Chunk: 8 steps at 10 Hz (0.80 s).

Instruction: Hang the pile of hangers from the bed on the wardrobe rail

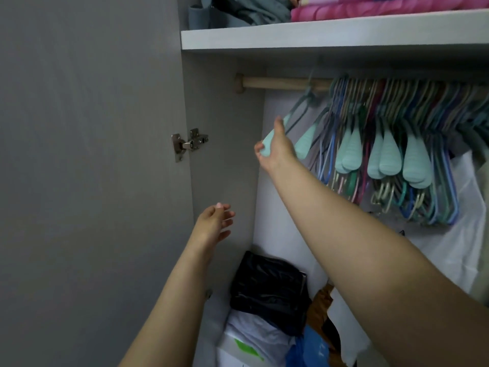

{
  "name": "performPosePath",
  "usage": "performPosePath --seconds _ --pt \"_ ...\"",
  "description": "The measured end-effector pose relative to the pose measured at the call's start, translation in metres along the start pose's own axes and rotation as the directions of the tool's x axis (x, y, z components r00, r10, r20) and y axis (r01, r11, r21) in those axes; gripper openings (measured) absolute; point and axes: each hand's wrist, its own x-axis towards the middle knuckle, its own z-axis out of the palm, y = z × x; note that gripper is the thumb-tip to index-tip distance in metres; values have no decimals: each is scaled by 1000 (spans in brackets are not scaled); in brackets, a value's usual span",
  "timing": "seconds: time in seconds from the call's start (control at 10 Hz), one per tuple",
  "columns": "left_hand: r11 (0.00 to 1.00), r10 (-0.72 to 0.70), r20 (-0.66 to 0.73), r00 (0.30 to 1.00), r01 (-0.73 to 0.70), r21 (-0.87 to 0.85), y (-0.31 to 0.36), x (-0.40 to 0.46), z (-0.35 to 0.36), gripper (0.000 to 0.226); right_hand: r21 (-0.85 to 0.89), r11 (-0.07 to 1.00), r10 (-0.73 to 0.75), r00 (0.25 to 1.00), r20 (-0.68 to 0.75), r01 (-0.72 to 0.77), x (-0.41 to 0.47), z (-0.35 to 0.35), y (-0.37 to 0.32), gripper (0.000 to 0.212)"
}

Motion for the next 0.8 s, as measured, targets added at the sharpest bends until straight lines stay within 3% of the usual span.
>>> performPosePath --seconds 0.2,0.3,0.5,0.6,0.7,0.8 --pt "997 21 -33 999 -19 74 -5 2 -20 23 -43 995 85 995 -42 -87 22 -8 -9 30" --pt "996 14 -33 999 -11 88 -10 0 -23 23 57 994 101 992 -72 -97 26 -20 -14 29" --pt "992 -6 -15 1000 8 127 -16 -3 -18 22 158 987 -11 986 -163 37 19 -44 -29 25" --pt "988 -15 -6 1000 16 151 -17 -7 -15 22 176 984 19 993 -115 2 5 -54 -27 27" --pt "987 -22 19 1000 19 163 -17 -10 -12 22 120 981 148 989 17 -149 -13 -65 -24 41" --pt "986 -21 21 1000 18 167 -19 -11 -8 22 -37 914 404 898 173 -404 -36 -80 -28 63"
